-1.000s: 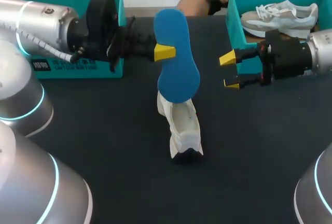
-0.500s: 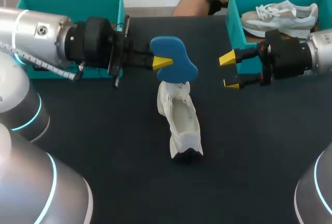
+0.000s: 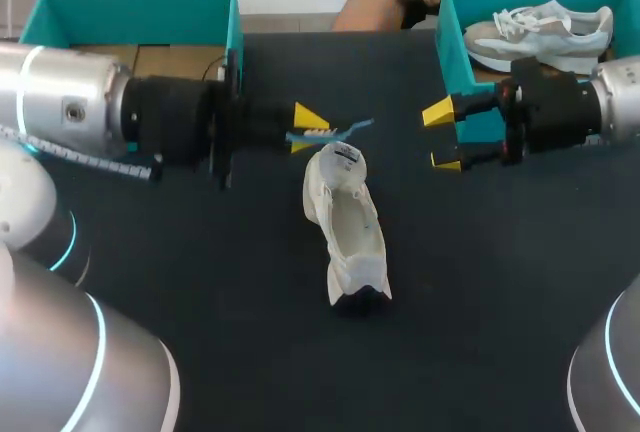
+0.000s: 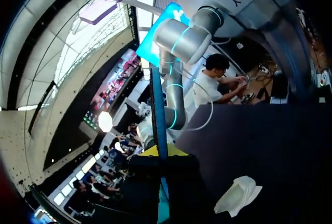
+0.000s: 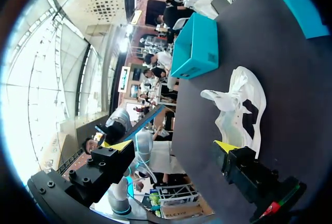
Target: Take the shoe out of the shoebox, open the shoe tongue, remove and reinsert the insole, then place the shoe into the shoebox
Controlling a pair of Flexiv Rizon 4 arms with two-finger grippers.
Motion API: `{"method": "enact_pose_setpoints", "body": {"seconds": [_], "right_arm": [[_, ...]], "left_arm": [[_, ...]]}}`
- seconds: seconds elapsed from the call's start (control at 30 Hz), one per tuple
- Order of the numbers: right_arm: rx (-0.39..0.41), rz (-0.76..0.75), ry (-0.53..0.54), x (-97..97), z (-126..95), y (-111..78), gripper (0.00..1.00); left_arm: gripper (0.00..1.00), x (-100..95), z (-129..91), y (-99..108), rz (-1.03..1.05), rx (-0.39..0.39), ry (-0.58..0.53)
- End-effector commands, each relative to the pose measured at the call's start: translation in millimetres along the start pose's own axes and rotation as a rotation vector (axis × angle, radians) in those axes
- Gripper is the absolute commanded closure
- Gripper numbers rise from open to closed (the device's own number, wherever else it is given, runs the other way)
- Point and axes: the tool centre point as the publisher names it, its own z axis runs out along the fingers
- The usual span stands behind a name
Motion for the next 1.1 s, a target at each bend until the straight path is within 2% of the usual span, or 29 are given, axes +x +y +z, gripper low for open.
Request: {"method": "enact_pose_setpoints", "body": {"seconds": [0.03, 0.07, 0.13, 0.2, 0.4, 0.7, 0.9, 1.1], "right_arm": [[-0.001, 0.0, 0.0, -0.1, 1, 0.1, 0.0], [-0.001, 0.0, 0.0, -0.1, 1, 0.1, 0.0], [-0.001, 0.0, 0.0, -0.1, 1, 0.1, 0.0], [-0.001, 0.0, 0.0, -0.1, 1, 0.1, 0.0], [-0.001, 0.0, 0.0, -0.1, 1, 0.1, 0.0], [-0.001, 0.0, 0.0, -0.1, 1, 0.1, 0.0], [-0.04, -0.025, 0.038, 7.2, 18, 6.3, 0.0], [-0.029, -0.019, 0.086, 12.3, 37, 6.8, 0.0]], "left_arm": [[1.0, 24.1, -5, 9, 0.352, -0.04, -0.08], [1.0, 24.7, -5, 11, 0.337, -0.041, -0.104], [1.0, 32.2, -5, 16, 0.495, -0.064, -0.121], [1.0, 34.3, -4, 23, 0.519, -0.098, -0.151], [1.0, 38.0, -3, 38, 0.647, -0.148, -0.134], [1.0, 39.6, 2, 48, 0.639, -0.168, -0.086], [1.0, 49.0, 16, 60, 0.646, -0.181, -0.069], [1.0, 55.1, 37, 69, 0.711, -0.184, -0.088]]}}
